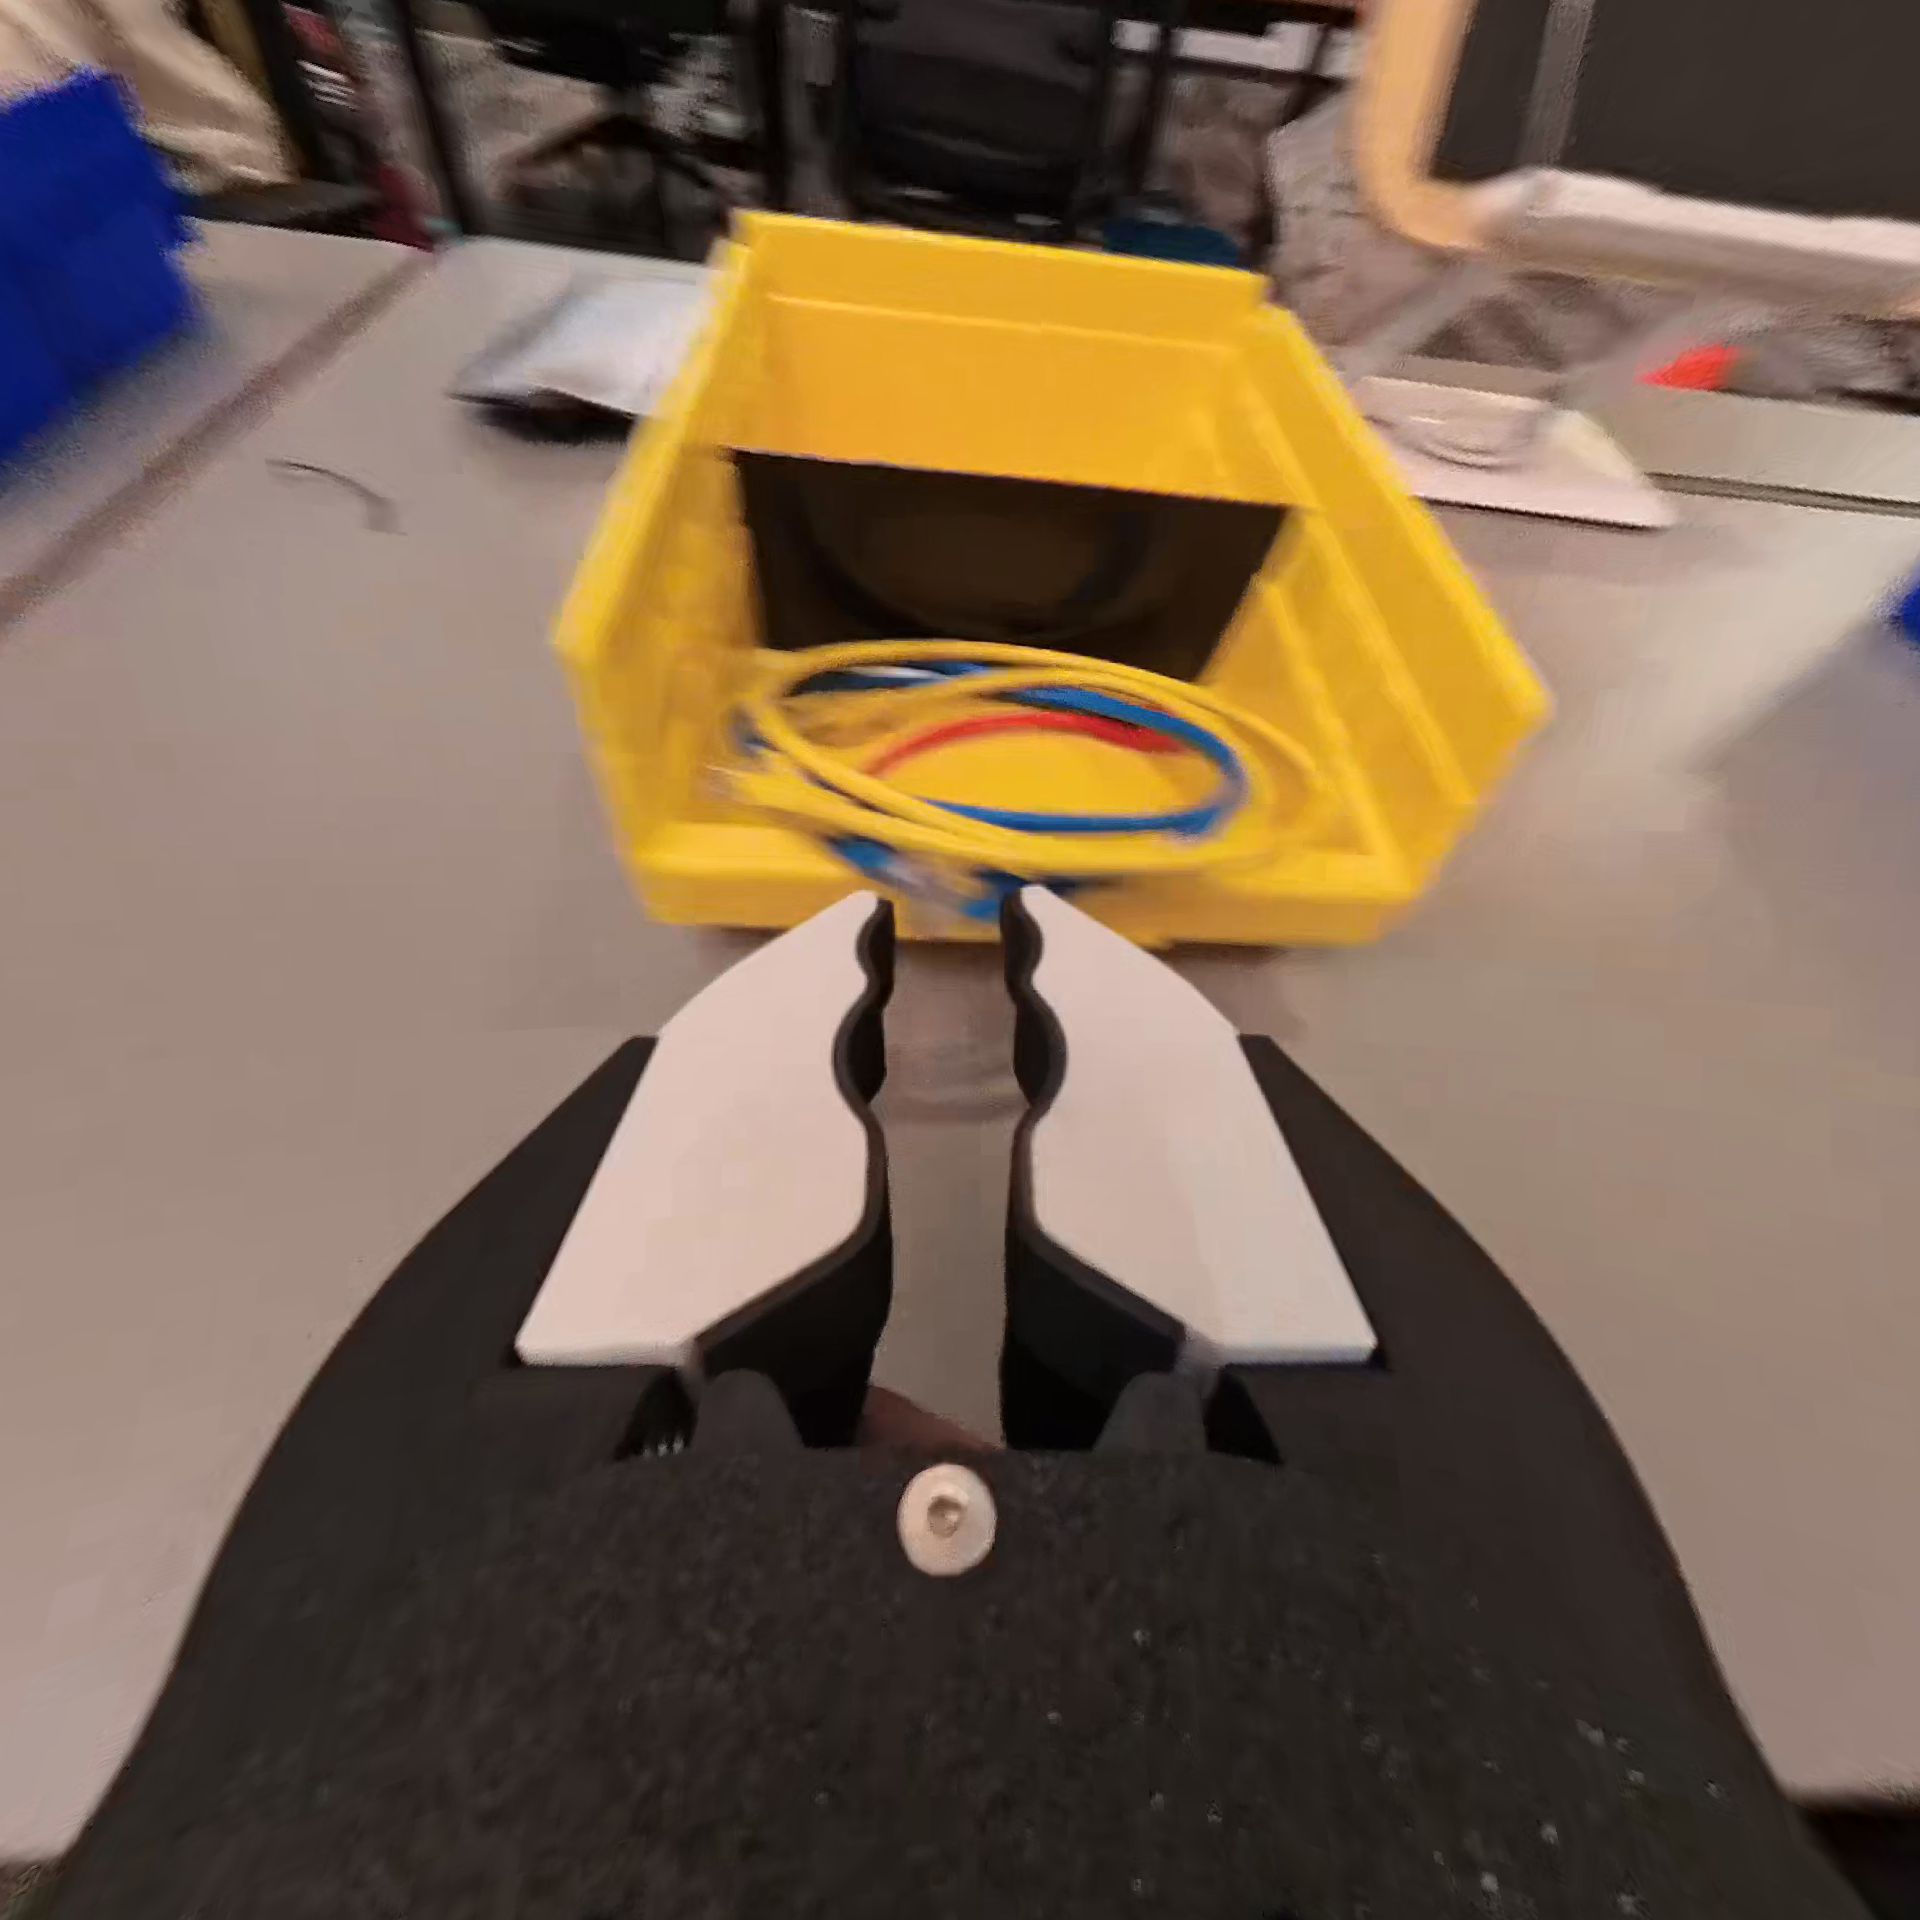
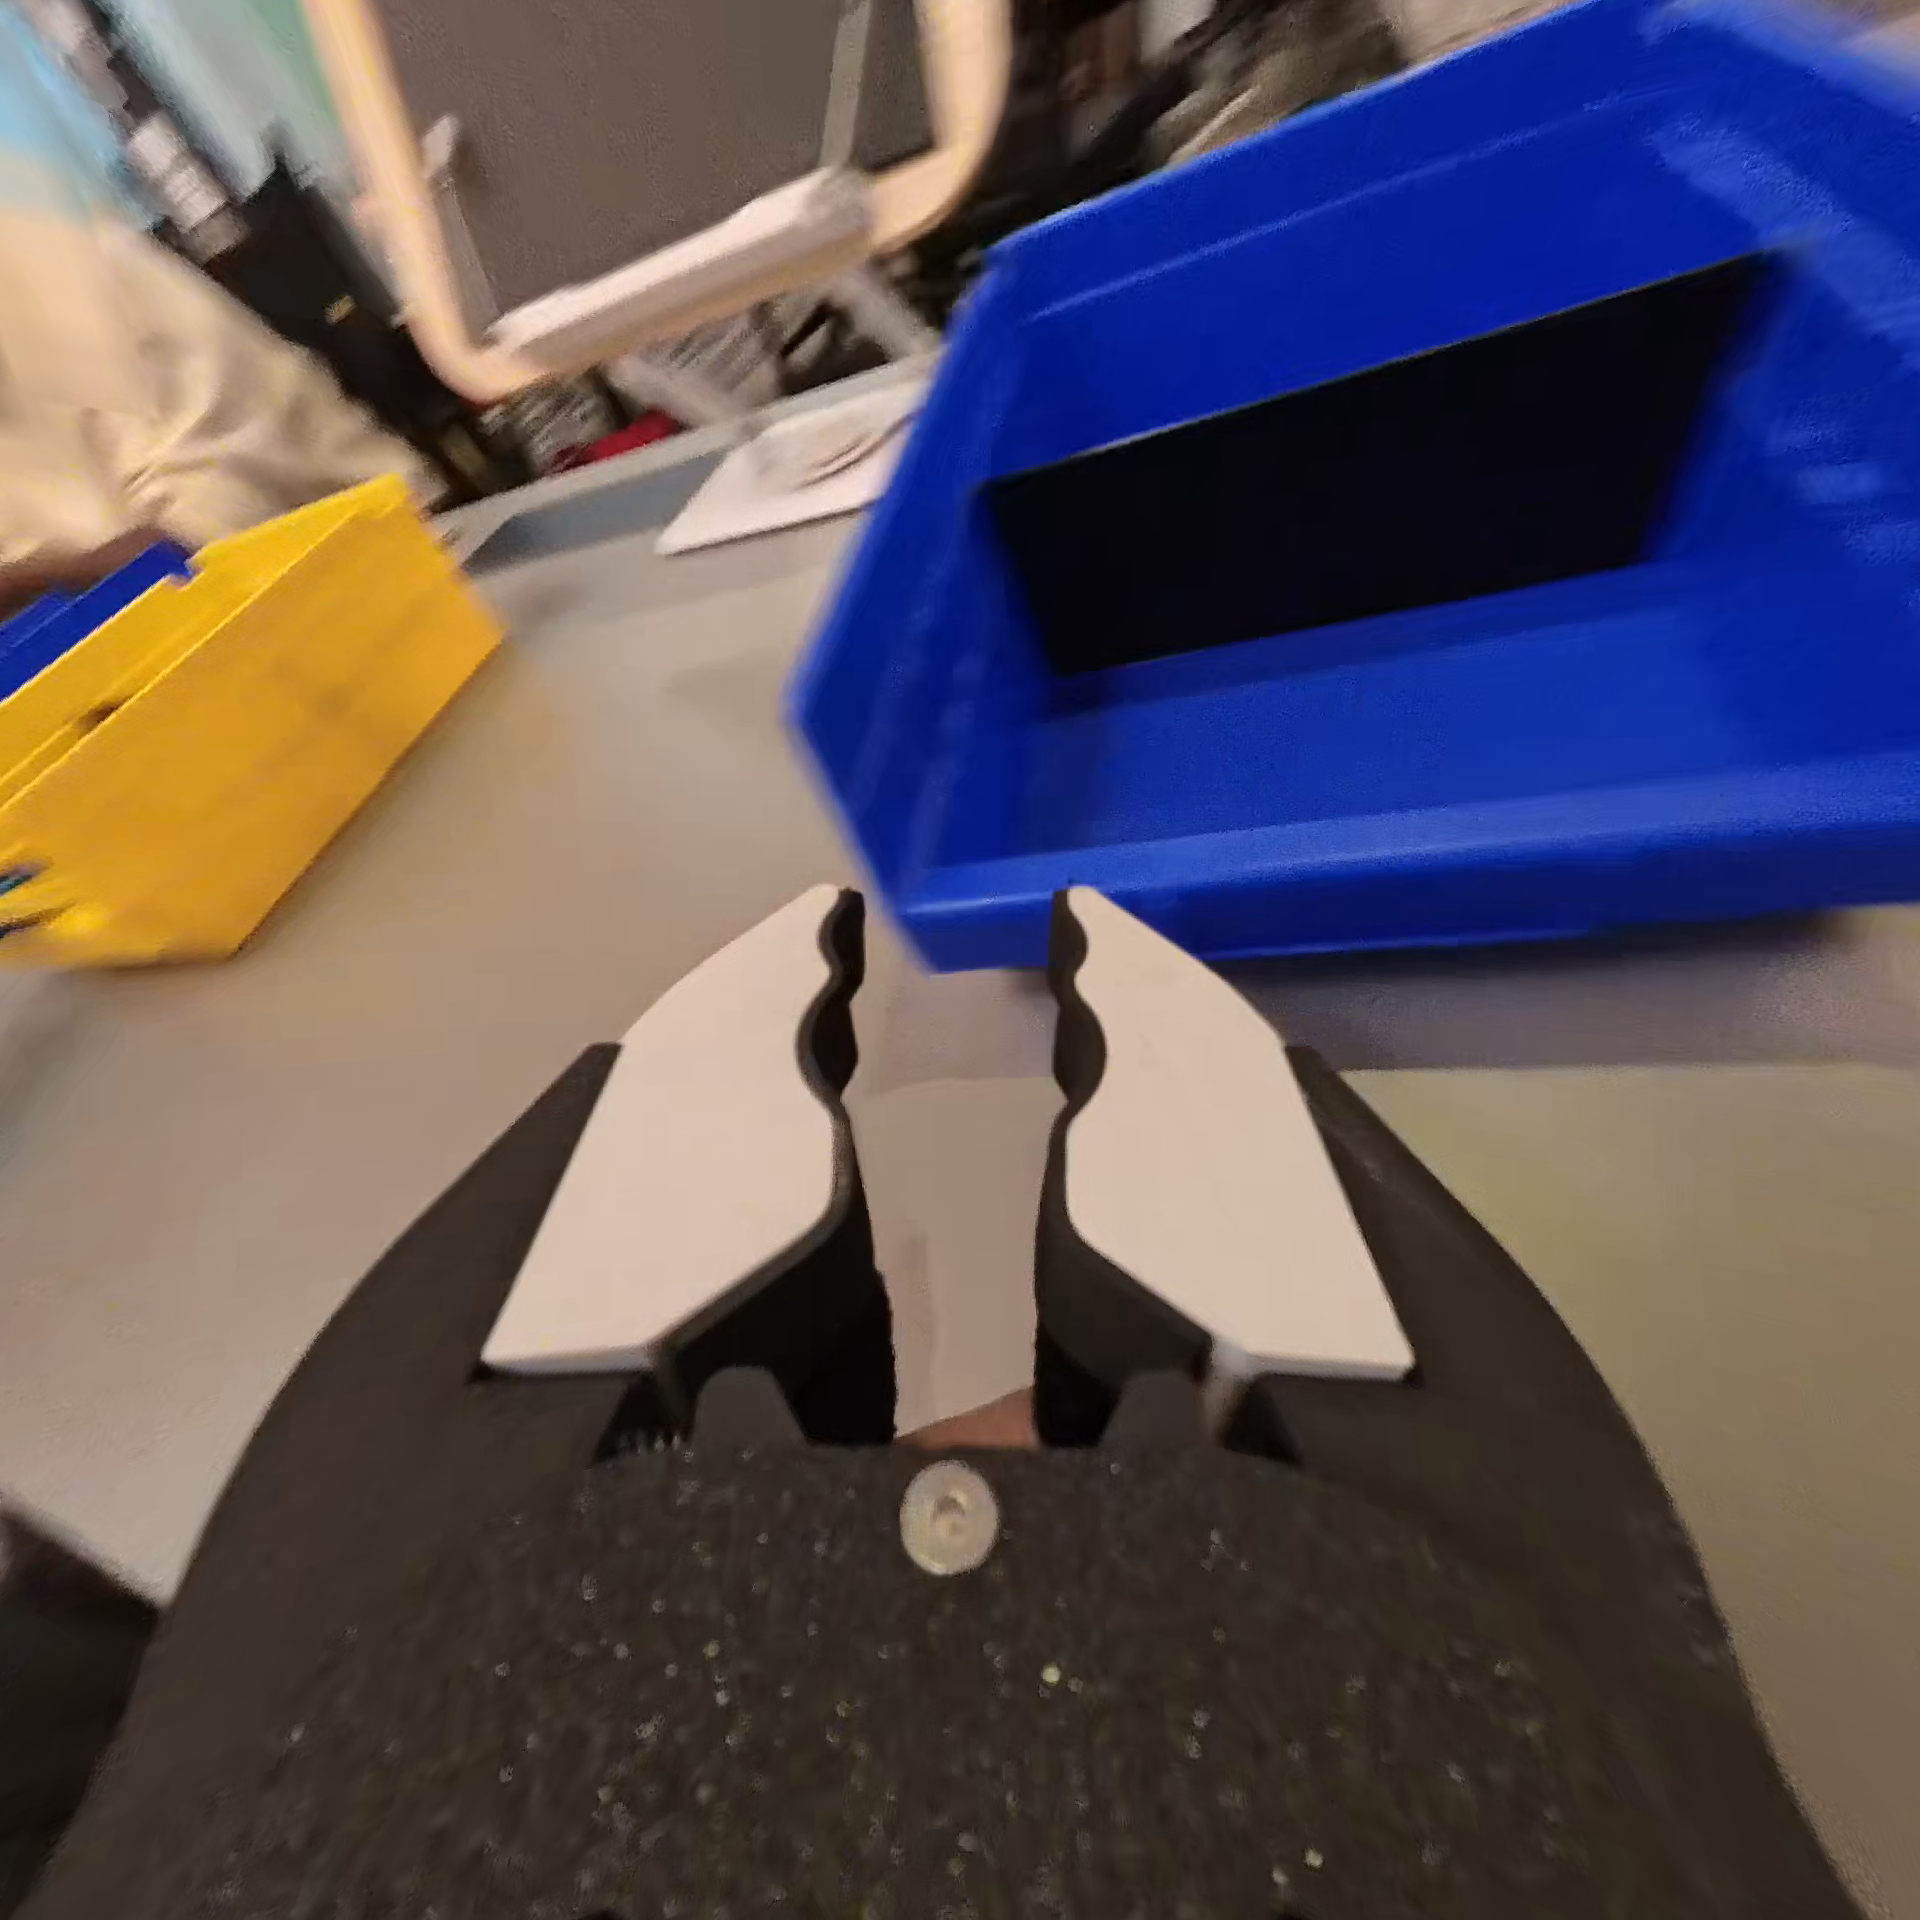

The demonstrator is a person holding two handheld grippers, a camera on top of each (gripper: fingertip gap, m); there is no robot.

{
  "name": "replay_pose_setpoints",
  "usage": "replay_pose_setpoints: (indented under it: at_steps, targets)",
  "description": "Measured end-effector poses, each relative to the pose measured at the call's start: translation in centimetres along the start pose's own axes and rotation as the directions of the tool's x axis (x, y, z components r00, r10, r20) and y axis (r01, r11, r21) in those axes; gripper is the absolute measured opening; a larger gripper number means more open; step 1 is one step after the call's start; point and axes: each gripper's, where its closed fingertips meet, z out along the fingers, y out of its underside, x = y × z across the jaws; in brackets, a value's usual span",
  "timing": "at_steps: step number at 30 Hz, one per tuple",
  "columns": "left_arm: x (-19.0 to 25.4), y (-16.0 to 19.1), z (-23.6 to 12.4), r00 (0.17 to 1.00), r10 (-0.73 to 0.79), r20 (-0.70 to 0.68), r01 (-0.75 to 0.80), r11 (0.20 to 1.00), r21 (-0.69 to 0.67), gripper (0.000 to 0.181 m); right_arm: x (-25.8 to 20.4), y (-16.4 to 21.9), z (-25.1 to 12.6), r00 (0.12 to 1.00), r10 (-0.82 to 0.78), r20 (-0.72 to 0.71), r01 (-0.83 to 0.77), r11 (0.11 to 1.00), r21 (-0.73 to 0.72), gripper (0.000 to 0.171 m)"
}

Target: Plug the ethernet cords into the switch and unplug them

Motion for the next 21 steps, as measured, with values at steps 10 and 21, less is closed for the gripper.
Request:
replay_pose_setpoints:
  at_steps: [10, 21]
  targets:
    - [6.0, 2.7, 2.2, 0.961, 0.182, -0.209, -0.197, 0.979, -0.054, 0.024, 6.8, -2.2, -2.1, 0.978, -0.024, -0.206, 0.039, 0.997, 0.07, 0.033]
    - [5.7, 2.7, 2.8, 0.965, 0.151, -0.215, -0.168, 0.984, -0.061, 0.024, 6.0, -0.9, -0.9, 0.968, -0.11, -0.225, 0.114, 0.993, 0.005, 0.03]
